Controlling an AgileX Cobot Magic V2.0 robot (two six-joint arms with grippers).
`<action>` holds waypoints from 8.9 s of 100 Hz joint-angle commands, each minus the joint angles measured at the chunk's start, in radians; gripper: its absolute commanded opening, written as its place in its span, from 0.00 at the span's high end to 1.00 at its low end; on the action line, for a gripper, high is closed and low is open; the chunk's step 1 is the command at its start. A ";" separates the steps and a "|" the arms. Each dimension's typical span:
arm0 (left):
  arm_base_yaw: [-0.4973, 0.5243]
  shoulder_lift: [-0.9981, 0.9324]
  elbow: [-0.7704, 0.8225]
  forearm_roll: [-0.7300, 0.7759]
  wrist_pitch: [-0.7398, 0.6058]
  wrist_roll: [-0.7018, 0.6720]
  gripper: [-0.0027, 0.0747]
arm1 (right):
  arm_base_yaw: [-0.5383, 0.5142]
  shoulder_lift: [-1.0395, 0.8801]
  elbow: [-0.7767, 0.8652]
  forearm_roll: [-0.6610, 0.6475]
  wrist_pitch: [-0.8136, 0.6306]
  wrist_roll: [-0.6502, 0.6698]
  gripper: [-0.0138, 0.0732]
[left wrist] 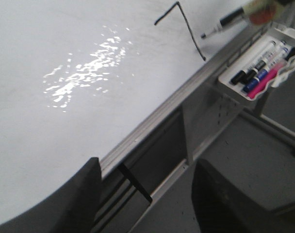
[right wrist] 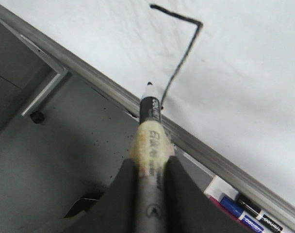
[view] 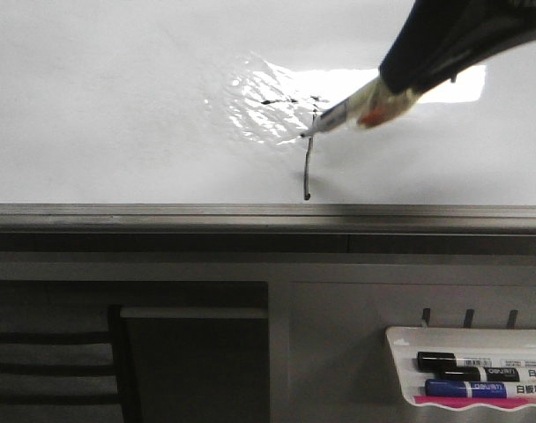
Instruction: Write number 7 on whiteboard
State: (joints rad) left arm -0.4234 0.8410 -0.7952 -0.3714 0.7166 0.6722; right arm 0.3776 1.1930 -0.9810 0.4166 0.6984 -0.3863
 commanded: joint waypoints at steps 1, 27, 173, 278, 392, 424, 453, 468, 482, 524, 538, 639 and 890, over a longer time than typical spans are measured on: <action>-0.042 0.040 -0.067 -0.037 0.013 0.033 0.47 | 0.000 -0.074 -0.068 0.022 0.049 -0.103 0.90; -0.257 0.227 -0.187 -0.067 0.000 0.142 0.47 | 0.038 -0.194 -0.097 0.022 0.194 -0.632 0.90; -0.560 0.575 -0.451 -0.057 -0.176 0.266 0.99 | 0.038 -0.166 -0.097 0.037 0.245 -0.711 0.71; 0.057 0.234 -0.112 0.555 -0.091 -0.738 0.99 | -0.202 -0.396 -0.096 -0.051 0.248 -0.388 0.47; 0.200 0.471 -0.030 0.419 -0.420 -0.739 0.59 | -0.202 -0.396 -0.096 -0.014 0.258 -0.388 0.47; 0.200 0.377 -0.105 0.462 -0.208 -0.739 0.59 | -0.202 -0.403 -0.101 -0.035 0.274 -0.196 0.47; 0.200 0.119 -0.133 0.457 -0.033 -0.727 0.59 | -0.202 -0.403 -0.094 -0.183 0.380 0.113 0.47; 0.181 -0.038 -0.061 0.437 -0.057 -0.710 0.59 | -0.202 -0.443 -0.003 -0.185 0.319 0.125 0.53; 0.159 -0.172 0.038 0.344 -0.115 -0.697 0.59 | -0.202 -0.505 0.155 -0.185 0.138 0.145 0.64; 0.124 -0.310 0.261 0.311 -0.299 -0.640 0.99 | -0.202 -0.587 0.369 -0.185 -0.144 0.143 0.88; 0.124 -0.310 0.261 0.308 -0.286 -0.642 0.99 | -0.202 -0.587 0.370 -0.185 -0.126 0.143 0.92; 0.276 -0.631 0.426 0.311 -0.384 -0.642 0.99 | -0.202 -0.587 0.370 -0.185 -0.126 0.143 0.92; 0.281 -0.875 0.830 0.270 -0.775 -0.641 0.99 | -0.426 -1.109 0.860 -0.172 -0.605 0.142 0.92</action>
State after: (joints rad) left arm -0.1444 -0.0039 0.0000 -0.0925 0.0276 0.0319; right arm -0.0221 0.1372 -0.1747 0.2352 0.2378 -0.2393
